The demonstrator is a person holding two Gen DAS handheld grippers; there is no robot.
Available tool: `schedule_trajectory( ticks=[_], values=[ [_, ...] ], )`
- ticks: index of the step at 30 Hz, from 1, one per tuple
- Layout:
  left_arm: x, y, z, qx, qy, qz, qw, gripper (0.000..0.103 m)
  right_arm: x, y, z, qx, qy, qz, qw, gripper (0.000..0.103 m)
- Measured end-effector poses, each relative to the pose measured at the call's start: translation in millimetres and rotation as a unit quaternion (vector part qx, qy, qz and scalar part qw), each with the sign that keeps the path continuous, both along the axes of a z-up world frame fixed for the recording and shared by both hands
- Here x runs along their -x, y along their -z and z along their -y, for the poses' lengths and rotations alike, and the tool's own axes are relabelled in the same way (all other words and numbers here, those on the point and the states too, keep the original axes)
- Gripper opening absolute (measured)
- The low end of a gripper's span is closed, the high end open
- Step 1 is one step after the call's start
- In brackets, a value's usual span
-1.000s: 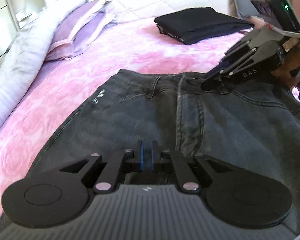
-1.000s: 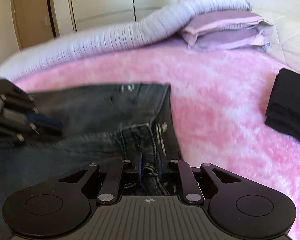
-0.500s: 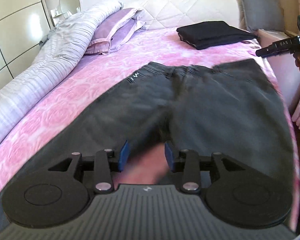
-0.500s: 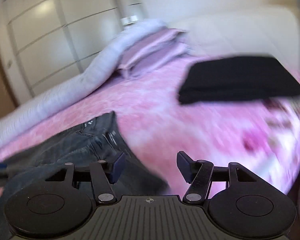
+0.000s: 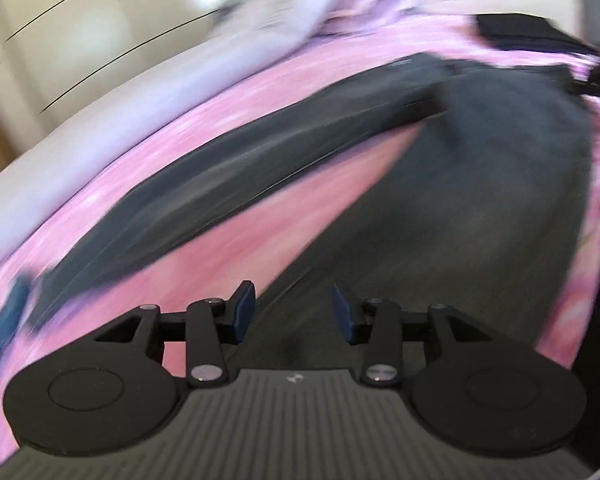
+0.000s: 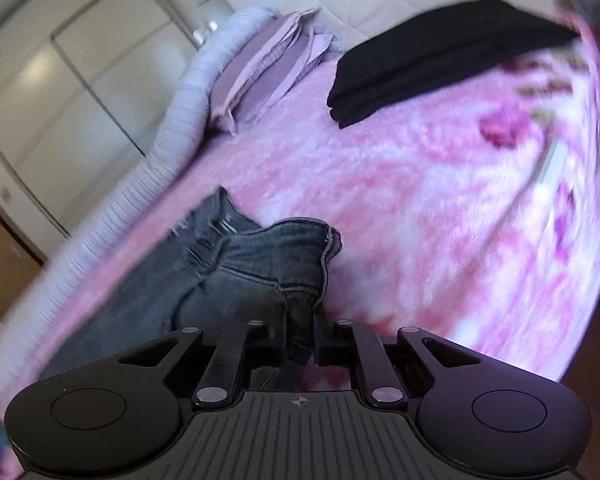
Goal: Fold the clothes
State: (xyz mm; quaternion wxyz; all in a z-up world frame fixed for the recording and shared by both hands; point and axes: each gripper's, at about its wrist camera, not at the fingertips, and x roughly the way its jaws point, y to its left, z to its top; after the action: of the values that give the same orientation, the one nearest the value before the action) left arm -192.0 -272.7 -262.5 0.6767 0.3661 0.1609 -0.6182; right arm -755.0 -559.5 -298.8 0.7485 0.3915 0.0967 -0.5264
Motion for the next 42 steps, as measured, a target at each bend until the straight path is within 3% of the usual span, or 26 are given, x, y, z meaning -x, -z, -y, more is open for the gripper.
schedule_trajectory(
  ticks=[2,6,11,14,16,18,20,23,25,27,28,30,31,33,35,37,39,41,42],
  values=[
    [-28.5,-3.9,-30.3,-0.005,-0.049,0.016,0.9987,0.039,-7.0,-3.7,-3.2,0.006,-0.001,-0.03,1.0,0.013],
    [-64.4,-3.7,-95.8,-0.024,-0.105,0.077,0.9912,0.044,-20.3,-17.0,-26.5,0.023,0.017,-0.08,0.996,0.041],
    [-79.0,2.2,-167.1,-0.036,-0.117,0.131,0.9838,0.048,-51.6,-33.9,-80.0,0.078,-0.013,-0.135,0.988,0.043],
    [-73.0,8.3,-208.0,-0.032,-0.094,0.183,0.978,0.053,-84.3,-40.2,-116.4,0.112,-0.084,-0.144,0.98,0.044],
    [-64.6,13.5,-224.5,-0.032,-0.082,0.214,0.9729,0.054,-112.9,-44.8,-140.7,0.136,-0.148,-0.151,0.968,0.044],
    [-53.6,20.8,-240.3,-0.021,-0.047,0.221,0.974,0.054,-144.0,-48.5,-171.8,0.168,-0.218,-0.169,0.946,0.045],
    [-35.4,31.3,-242.6,-0.015,-0.004,0.232,0.9725,0.055,-170.9,-51.6,-202.9,0.199,-0.288,-0.19,0.917,0.045],
    [-14.3,54.3,-228.4,-0.021,0.046,0.28,0.9588,0.057,-209.5,-46.2,-245.3,0.251,-0.382,-0.228,0.859,0.045],
    [-12.5,69.8,-214.4,-0.031,0.045,0.307,0.9502,0.053,-231.5,-36.9,-266.2,0.283,-0.43,-0.255,0.819,0.046],
    [-14.8,78.2,-201.7,-0.036,0.043,0.32,0.9459,0.05,-248.9,-26.2,-278.6,0.3,-0.457,-0.278,0.79,0.046],
    [-14.7,80.7,-199.1,-0.037,0.053,0.333,0.9405,0.034,-255.2,-21.4,-281.4,0.302,-0.465,-0.287,0.781,0.046],
    [-16.6,88.3,-194.3,-0.052,0.054,0.395,0.9157,0.005,-265.3,-11.4,-284.4,0.302,-0.477,-0.305,0.767,0.046],
    [-21.0,88.9,-196.0,-0.044,0.053,0.421,0.9044,0.004,-269.2,-5.9,-285.0,0.302,-0.481,-0.314,0.761,0.046],
    [-32.3,80.0,-199.1,-0.033,0.028,0.425,0.9041,0.004,-272.3,1.4,-289.1,0.301,-0.489,-0.337,0.746,0.046],
    [-34.4,81.8,-200.7,-0.054,0.033,0.422,0.9043,0.004,-271.3,5.4,-289.3,0.294,-0.499,-0.338,0.742,0.046],
    [-32.8,95.0,-204.2,-0.098,0.067,0.402,0.9078,0.005,-271.1,14.4,-285.9,0.26,-0.518,-0.34,0.74,0.046],
    [-30.7,104.7,-211.2,-0.098,0.073,0.409,0.9041,0.005,-268.3,13.7,-282.1,0.243,-0.513,-0.323,0.757,0.046],
    [-31.2,95.3,-215.5,-0.092,0.053,0.387,0.916,0.01,-265.9,1.9,-273.4,0.208,-0.512,-0.283,0.784,0.046],
    [-33.6,87.0,-218.0,-0.088,0.037,0.362,0.9273,0.017,-262.7,-6.3,-267.7,0.204,-0.506,-0.256,0.798,0.046]
  ],
)
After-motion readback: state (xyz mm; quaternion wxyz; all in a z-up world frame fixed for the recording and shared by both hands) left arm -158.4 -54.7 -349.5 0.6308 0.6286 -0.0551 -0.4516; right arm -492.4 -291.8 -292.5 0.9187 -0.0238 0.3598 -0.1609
